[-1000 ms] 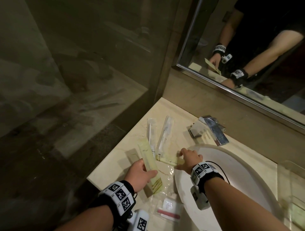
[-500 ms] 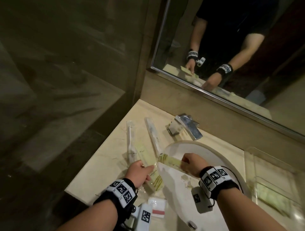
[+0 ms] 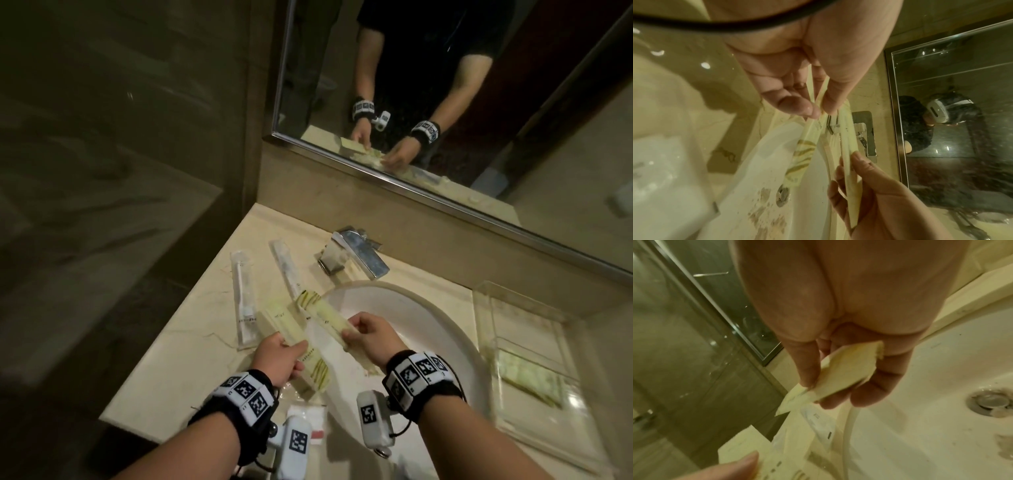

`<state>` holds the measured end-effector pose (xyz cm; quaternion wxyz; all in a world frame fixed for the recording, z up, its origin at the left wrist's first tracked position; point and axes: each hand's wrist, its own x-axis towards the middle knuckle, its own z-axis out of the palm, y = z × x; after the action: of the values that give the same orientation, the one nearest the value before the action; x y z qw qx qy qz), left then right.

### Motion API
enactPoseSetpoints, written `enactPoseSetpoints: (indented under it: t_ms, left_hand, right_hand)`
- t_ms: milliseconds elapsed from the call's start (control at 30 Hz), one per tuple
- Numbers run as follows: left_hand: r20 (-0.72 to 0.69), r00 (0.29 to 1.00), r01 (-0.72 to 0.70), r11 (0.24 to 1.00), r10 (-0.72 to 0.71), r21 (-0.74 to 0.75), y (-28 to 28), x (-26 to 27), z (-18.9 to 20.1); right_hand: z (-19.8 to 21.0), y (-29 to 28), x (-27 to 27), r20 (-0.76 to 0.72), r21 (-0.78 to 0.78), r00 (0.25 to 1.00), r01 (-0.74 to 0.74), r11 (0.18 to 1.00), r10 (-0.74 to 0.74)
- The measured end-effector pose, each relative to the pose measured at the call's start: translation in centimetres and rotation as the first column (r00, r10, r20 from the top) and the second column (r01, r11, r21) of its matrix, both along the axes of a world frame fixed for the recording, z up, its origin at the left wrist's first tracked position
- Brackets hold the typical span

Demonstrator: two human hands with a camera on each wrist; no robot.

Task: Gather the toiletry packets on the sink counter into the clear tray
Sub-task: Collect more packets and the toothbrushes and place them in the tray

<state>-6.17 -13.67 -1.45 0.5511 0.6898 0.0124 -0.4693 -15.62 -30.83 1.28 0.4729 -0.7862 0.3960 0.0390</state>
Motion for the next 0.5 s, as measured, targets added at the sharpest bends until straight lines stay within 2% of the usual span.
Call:
enactPoseSetpoints:
  t_ms: [100, 200, 367, 500]
  left_hand:
    - [-0.075, 0.997, -0.031, 0.997, 0.026, -0.065, -1.1, -0.6, 0.2]
    - [-0.135, 0.991, -0.014, 0.989, -0.006, -0.148, -2.6, -1.7, 0.6]
    - [-0.150, 0.984, 0.047, 0.955, -0.095, -0.294, -5.3, -4.1, 1.6]
    - [-0.148, 0.979, 0.082, 0.939, -0.139, -0.335, -7.4, -6.6, 2.0]
  right_hand:
    - [0.8, 0.3, -0.9, 0.131, 0.231, 0.978, 0.129, 0.965, -0.162]
    - [2.0, 0.2, -1.9, 0.204, 0.345, 0.953, 0.144, 0.927, -0.224]
    - [2.4, -0.9, -5.0, 0.187, 0.333, 0.947, 0.188, 0.924, -0.260]
    - [2.6, -2.1, -8.3, 0.199, 0.286, 0.934, 0.234, 0.929, -0.297]
